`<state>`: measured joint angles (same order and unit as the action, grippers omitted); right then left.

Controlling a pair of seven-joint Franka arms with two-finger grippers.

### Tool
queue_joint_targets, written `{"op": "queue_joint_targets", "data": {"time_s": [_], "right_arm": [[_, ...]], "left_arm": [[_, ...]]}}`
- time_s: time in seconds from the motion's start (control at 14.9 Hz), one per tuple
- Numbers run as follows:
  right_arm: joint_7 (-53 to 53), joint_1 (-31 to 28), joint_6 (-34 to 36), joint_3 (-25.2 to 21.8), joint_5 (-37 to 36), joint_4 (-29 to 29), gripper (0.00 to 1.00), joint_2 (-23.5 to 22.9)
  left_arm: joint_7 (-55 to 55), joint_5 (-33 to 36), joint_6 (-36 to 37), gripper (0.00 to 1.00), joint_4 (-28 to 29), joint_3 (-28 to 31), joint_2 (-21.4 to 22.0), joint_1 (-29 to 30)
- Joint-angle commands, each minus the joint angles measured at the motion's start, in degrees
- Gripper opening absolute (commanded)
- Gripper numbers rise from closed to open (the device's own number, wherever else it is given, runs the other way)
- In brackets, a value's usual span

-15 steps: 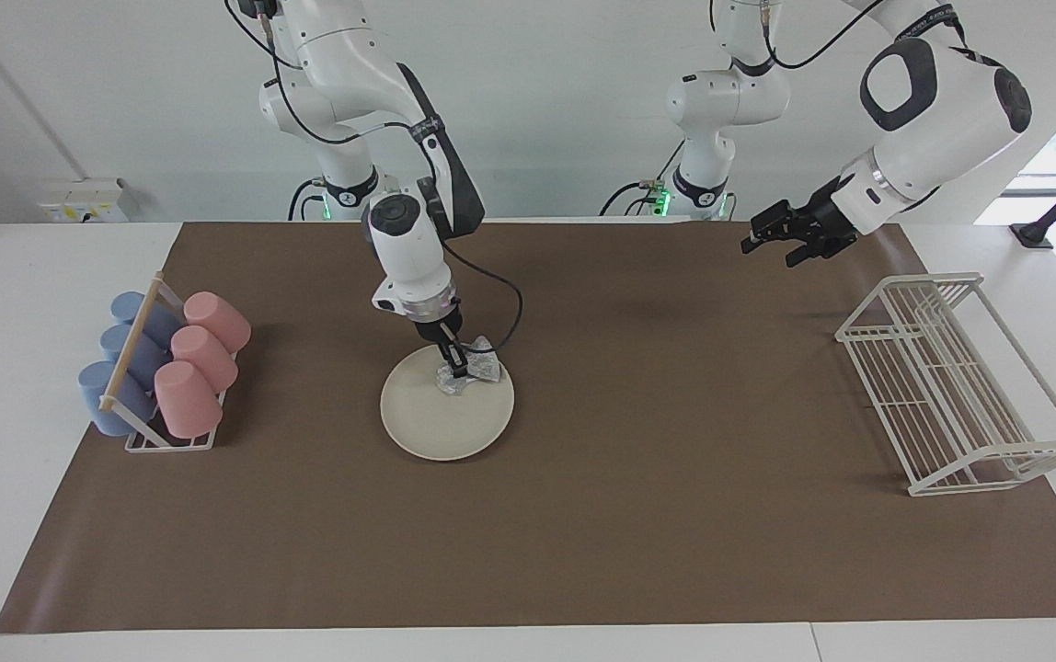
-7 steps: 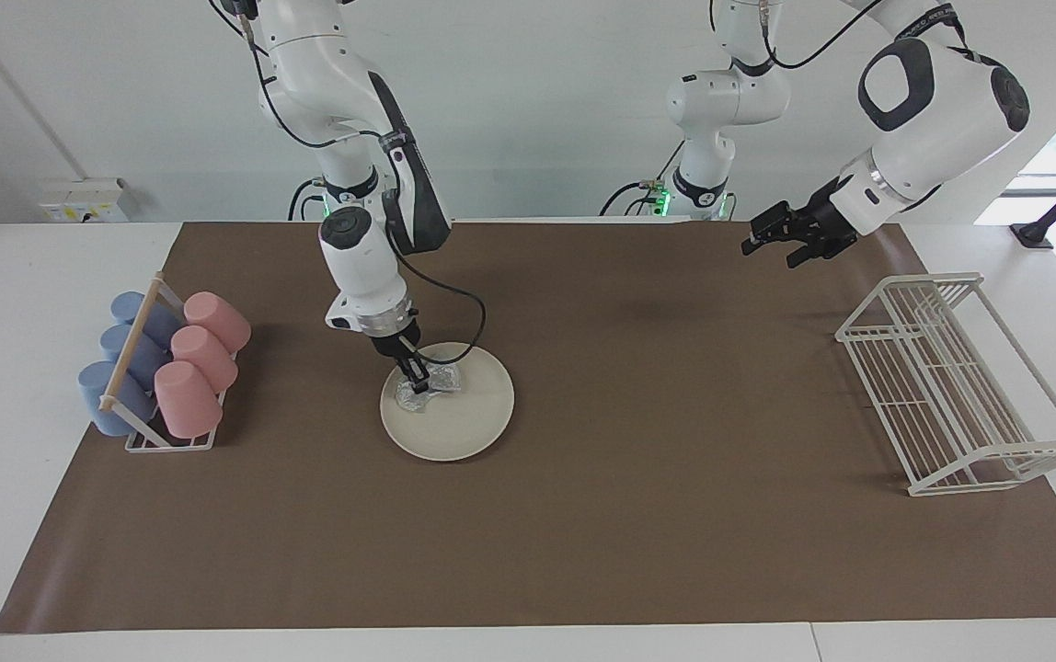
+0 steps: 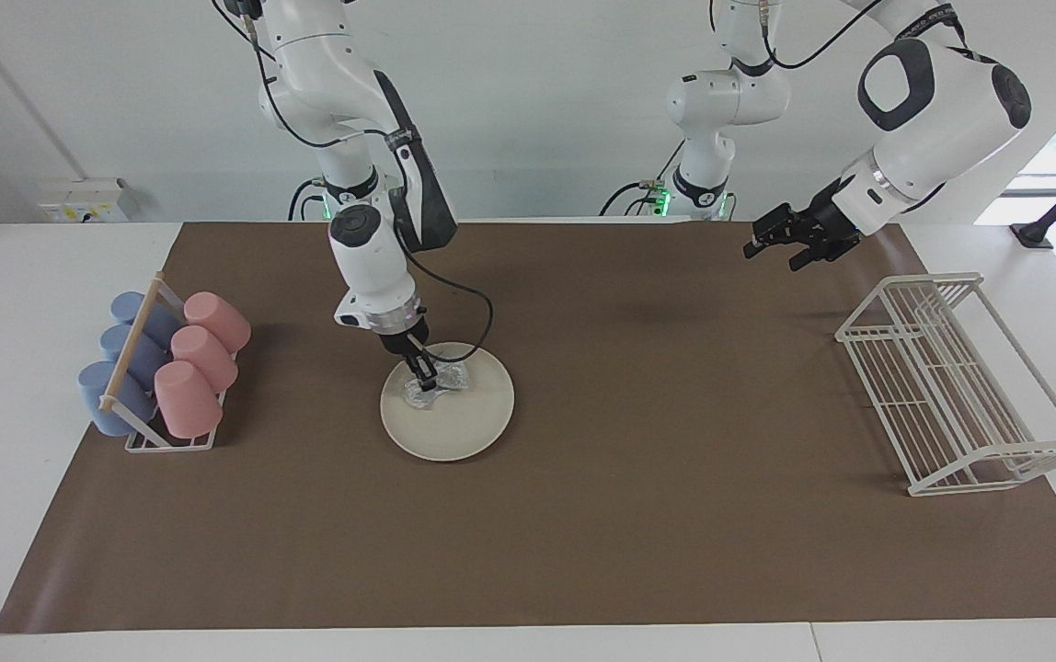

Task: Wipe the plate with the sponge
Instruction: 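Rub the sponge around the plate surface with the right gripper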

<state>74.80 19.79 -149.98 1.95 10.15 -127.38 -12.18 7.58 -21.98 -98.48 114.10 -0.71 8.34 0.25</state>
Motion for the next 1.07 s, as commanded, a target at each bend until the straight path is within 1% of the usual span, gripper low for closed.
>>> {"op": "queue_joint_targets", "data": {"time_s": [0.0,0.2,0.34,0.47,0.74,0.94,1.01], "right_arm": [[5.96,2.88,-3.73,0.42,1.10,0.11,0.00,-2.58],[5.28,2.63,-3.92,0.33,1.10,0.11,0.00,-2.67],[0.38,1.05,-4.09,0.16,1.10,0.11,0.00,-2.85],[-6.12,-3.07,-4.10,0.16,1.01,0.20,0.00,-3.20],[-11.94,-5.11,-4.18,0.07,1.01,0.20,0.00,-3.37],[-11.08,-4.32,-4.10,0.16,1.01,0.11,0.00,-3.29],[-8.81,-3.97,-4.18,0.33,1.01,0.11,0.00,-3.20]], "left_arm": [[-0.98,1.24,-5.04,1.00,-0.55,0.01,-0.43,-0.69],[-0.98,1.42,-5.58,1.00,-0.46,0.01,-0.43,-0.95],[-0.98,3.43,-5.67,1.00,-0.55,-0.08,-0.43,-1.04],[-0.98,3.70,-5.93,1.00,-0.55,-0.17,-0.51,-1.04],[-1.16,3.70,-6.28,1.00,-0.20,-0.26,-0.34,-0.95],[-1.07,3.70,-5.58,1.00,-0.20,-0.17,-0.34,-0.95],[-1.07,3.70,-5.49,1.00,-0.20,-0.17,-0.25,-0.95]]}}
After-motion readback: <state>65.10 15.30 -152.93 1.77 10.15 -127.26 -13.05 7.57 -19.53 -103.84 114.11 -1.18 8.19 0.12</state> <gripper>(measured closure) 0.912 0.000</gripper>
